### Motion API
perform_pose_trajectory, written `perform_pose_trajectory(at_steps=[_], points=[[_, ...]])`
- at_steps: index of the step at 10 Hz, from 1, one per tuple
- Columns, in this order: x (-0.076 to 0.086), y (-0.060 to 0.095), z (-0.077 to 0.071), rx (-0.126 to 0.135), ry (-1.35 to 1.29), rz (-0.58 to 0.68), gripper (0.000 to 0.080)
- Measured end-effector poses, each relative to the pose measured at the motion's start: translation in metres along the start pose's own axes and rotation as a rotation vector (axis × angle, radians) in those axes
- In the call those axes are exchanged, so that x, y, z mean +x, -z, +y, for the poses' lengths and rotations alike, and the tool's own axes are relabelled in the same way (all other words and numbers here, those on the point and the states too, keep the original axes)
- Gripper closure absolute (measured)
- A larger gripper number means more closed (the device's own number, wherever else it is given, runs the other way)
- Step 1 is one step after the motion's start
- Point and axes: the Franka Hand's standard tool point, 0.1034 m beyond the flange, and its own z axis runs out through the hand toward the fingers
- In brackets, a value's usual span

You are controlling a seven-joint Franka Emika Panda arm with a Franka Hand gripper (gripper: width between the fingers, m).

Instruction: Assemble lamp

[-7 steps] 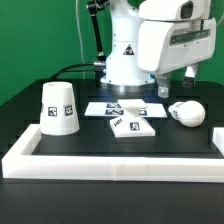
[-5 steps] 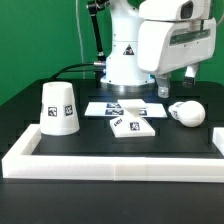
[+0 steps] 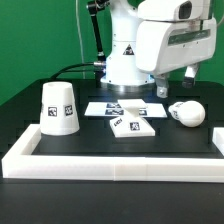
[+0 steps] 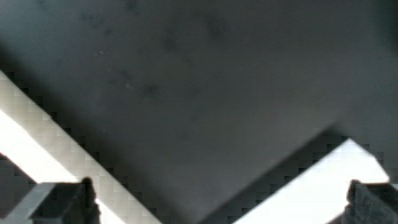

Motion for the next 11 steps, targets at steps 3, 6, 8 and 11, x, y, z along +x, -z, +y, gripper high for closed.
perform_pose_trajectory(at_steps=[3,6,8,11], points=[[-0.024,-0.012,-0.003,0.002,-0.168,0.001,0.0100],[-0.028,-0.016,-0.004,0.010,-0.355,0.001,0.0100],[-0.027,-0.016,-0.005,0.015,-0.483,0.003,0.0100],[-0.059,-0.023,-0.014,0.017,-0.559,-0.003,0.0100]])
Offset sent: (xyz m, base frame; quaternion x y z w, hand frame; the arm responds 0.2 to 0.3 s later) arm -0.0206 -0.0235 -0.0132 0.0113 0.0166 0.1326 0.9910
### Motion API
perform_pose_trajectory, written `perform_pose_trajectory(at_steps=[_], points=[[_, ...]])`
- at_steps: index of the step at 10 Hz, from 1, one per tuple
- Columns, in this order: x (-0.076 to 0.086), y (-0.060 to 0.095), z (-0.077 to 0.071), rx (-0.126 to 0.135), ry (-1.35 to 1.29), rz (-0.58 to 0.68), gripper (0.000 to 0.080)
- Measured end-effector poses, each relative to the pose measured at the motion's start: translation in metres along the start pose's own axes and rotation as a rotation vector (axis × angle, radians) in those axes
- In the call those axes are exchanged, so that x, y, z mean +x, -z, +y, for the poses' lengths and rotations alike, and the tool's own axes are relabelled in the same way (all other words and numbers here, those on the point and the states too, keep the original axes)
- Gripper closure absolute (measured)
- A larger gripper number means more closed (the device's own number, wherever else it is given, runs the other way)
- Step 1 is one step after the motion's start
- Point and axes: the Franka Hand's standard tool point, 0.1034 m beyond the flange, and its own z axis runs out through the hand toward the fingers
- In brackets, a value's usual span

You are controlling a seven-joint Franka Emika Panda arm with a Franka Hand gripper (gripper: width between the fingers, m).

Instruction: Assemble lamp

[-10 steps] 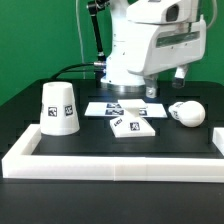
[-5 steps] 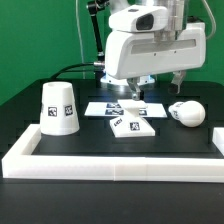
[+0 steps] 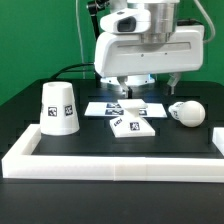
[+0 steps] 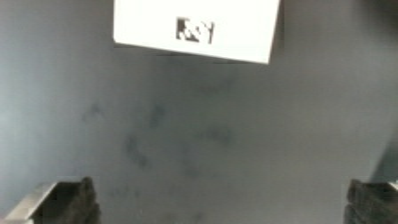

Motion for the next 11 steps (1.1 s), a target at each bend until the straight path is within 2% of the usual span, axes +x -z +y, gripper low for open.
perform_pose_trajectory(at_steps=[3,8,11], points=[[-0.034,-0.010,0.017,0.005,0.019,-0.008,0.0100],[-0.036,-0.011,0.018,0.008,0.013,-0.010,0.0100],[-0.057,-0.023,0.010,0.018,-0.147,-0.049,0.0100]])
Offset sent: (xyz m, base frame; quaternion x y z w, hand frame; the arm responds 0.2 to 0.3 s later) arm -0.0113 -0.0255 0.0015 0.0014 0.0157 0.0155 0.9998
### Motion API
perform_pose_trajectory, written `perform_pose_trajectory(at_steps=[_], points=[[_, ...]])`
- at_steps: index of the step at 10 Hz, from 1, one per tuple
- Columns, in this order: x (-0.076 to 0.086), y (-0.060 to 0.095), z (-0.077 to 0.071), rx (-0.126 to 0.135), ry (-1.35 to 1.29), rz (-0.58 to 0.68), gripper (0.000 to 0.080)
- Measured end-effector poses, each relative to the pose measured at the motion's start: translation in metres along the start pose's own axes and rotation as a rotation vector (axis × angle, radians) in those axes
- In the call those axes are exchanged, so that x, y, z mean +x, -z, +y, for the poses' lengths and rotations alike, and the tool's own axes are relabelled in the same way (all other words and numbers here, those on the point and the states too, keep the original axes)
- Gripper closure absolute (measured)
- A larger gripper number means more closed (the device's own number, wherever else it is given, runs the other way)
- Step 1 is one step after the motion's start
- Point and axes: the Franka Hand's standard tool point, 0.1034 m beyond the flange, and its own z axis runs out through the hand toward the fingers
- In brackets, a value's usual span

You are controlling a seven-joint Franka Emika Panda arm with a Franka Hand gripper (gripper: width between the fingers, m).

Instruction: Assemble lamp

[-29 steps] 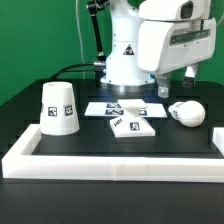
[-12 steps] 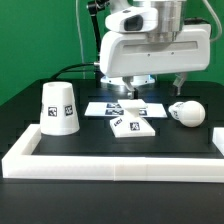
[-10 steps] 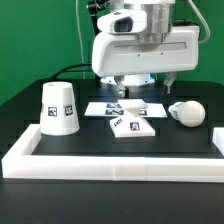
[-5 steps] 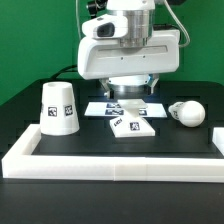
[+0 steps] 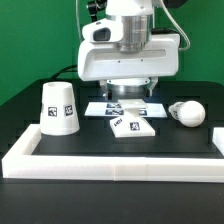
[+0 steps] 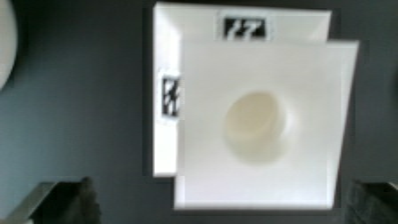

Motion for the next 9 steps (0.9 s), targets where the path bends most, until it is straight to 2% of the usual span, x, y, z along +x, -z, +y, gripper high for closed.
perform_pose_trajectory(at_steps=[3,5,9], points=[[-0.012,-0.015,-0.007,0.005,-0.003,-0.022,0.0100],[-0.010,-0.015,-0.010,0.004,0.007,-0.021,0.0100],[-0.008,-0.029,-0.012,0.001,0.027,-0.008,0.0100]])
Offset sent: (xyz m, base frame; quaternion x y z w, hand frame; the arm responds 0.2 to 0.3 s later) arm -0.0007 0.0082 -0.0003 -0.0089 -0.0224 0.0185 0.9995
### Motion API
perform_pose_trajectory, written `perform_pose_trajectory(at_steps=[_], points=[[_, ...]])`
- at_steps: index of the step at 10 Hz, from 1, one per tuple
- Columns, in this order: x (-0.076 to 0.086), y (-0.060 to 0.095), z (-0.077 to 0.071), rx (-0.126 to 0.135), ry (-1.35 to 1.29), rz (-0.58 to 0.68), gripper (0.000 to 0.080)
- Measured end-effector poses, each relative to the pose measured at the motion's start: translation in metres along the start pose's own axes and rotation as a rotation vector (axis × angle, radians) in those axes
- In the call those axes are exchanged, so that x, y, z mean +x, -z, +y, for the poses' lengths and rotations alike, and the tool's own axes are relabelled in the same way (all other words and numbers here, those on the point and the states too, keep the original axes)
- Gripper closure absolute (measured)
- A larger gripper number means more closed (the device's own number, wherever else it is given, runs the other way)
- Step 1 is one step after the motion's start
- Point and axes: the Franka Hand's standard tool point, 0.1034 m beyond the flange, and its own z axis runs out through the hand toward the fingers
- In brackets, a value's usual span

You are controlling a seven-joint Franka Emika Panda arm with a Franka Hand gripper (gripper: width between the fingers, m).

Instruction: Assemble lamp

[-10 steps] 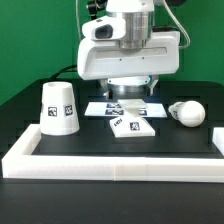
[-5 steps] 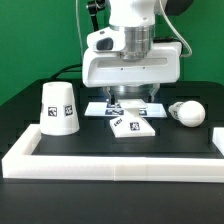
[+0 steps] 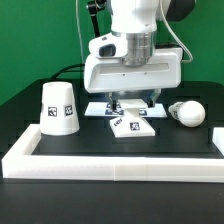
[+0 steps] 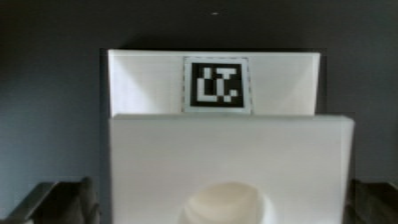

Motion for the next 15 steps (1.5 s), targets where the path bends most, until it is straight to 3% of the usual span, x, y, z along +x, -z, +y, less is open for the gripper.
perform_pose_trajectory(at_steps=[3,4,11,15], points=[[0.002,0.003,-0.001,-0.002,0.007,0.006,0.0130],[0.002,0.003,-0.001,-0.002,0.007,0.006,0.0266],[0.005,0.003,-0.003,-0.002,0.000,0.007,0.0265],[0.048,0.007,-0.022,-0.001,-0.044,0.048,0.0264]])
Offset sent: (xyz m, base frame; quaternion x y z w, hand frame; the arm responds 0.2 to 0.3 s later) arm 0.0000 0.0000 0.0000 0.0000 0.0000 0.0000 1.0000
